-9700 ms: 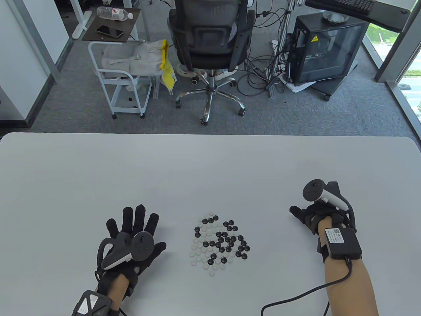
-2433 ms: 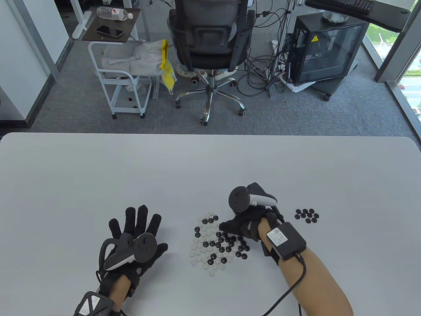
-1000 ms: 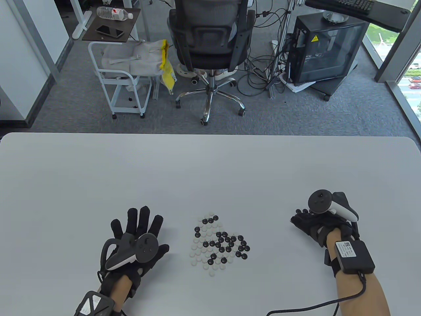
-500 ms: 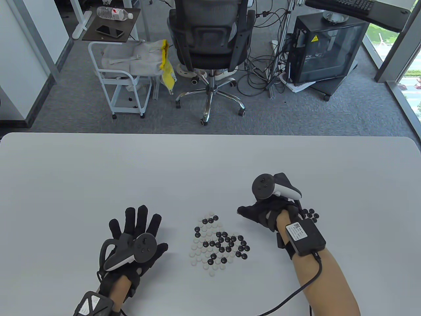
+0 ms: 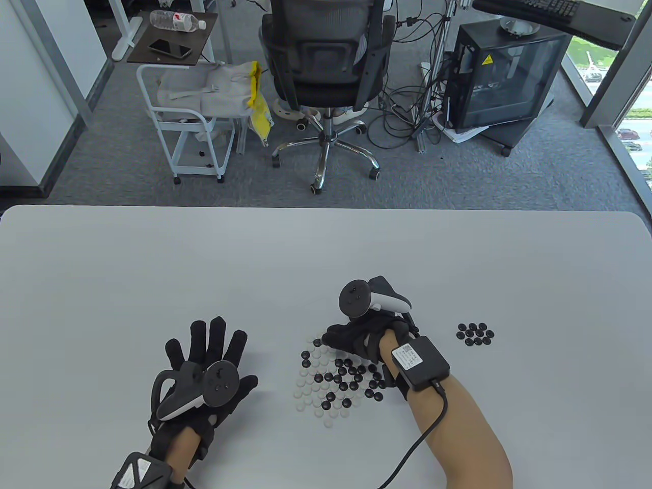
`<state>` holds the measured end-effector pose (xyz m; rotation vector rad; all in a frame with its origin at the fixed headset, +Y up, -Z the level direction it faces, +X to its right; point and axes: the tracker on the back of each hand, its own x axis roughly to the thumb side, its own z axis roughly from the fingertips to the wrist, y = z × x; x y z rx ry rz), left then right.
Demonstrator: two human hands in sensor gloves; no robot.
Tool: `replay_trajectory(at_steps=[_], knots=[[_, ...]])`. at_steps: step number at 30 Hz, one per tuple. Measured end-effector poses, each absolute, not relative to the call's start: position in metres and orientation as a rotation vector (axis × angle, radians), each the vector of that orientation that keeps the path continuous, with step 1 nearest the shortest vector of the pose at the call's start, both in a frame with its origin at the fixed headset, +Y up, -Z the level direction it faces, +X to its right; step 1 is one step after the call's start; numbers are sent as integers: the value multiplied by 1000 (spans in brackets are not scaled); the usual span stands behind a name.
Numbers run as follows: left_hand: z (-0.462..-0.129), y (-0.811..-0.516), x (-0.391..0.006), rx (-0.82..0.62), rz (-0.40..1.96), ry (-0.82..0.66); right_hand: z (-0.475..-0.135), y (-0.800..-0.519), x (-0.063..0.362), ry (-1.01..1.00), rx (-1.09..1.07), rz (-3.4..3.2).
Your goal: Go stone sorting task
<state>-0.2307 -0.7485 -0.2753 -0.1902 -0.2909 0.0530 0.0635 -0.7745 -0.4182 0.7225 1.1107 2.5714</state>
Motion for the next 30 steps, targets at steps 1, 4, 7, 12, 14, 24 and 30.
replay_trajectory(at_steps=[1, 4, 7, 12, 14, 24, 30], knots=[[-275, -749, -231, -190, 54, -291, -419, -774, 65, 1107, 712, 2574], [-275, -749, -232, -192, 56, -289, -426, -769, 82, 1090, 611, 2653], [-275, -749, -232, -193, 54, -289, -437, -765, 112, 1076, 454, 2724], [-275, -750, -230, -199, 40, -295, -449, -763, 185, 1003, 56, 2751], [-275, -750, -230, -199, 38, -294, -449, -763, 213, 966, -64, 2762], [-279, -756, -227, -221, 22, -289, -433, -763, 288, 894, -308, 2740], [-280, -757, -224, -226, 14, -295, -427, -762, 302, 889, -338, 2718]])
